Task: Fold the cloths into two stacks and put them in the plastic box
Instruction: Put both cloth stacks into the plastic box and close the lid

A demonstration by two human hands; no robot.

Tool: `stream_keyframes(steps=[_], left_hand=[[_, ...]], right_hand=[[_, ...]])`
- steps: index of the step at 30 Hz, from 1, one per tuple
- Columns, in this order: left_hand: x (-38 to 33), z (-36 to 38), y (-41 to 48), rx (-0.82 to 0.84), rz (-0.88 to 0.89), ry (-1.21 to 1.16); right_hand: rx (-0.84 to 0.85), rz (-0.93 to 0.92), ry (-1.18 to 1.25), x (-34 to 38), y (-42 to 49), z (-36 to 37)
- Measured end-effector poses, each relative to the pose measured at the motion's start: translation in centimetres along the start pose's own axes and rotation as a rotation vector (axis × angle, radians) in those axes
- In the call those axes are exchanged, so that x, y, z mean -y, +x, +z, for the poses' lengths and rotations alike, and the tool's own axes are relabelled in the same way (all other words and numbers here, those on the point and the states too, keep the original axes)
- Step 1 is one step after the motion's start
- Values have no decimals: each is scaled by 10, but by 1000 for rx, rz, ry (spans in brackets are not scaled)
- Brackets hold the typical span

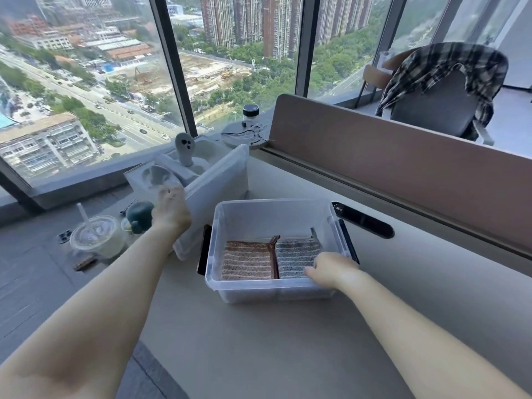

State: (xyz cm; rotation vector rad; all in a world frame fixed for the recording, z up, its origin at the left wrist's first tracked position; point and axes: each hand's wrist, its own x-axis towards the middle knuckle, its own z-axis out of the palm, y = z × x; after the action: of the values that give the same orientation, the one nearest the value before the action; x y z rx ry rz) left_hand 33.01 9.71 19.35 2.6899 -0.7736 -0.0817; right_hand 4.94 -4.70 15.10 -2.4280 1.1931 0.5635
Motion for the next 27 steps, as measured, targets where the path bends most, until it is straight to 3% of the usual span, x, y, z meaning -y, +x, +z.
stream_keyframes(steps=[4, 6, 12, 15, 18, 27], left_hand=[[-9, 8, -26, -125, 82, -103], [-13, 10, -43, -224, 168, -130], [0, 33, -90, -344, 560, -218], [10, 49, -111, -295, 690, -233], [12, 57, -125, -198, 716, -256], [27, 74, -146, -24, 690, -235]], right_hand=[[-50, -41, 80, -7, -7, 4], [-88, -61, 235, -12, -9, 4], [-242, 72, 1303, -31, -11, -11], [-286, 133, 1616, -43, -14, -16], [-306, 155, 1614, -53, -17, -14], [-436, 197, 1134, -68, -25, 11]])
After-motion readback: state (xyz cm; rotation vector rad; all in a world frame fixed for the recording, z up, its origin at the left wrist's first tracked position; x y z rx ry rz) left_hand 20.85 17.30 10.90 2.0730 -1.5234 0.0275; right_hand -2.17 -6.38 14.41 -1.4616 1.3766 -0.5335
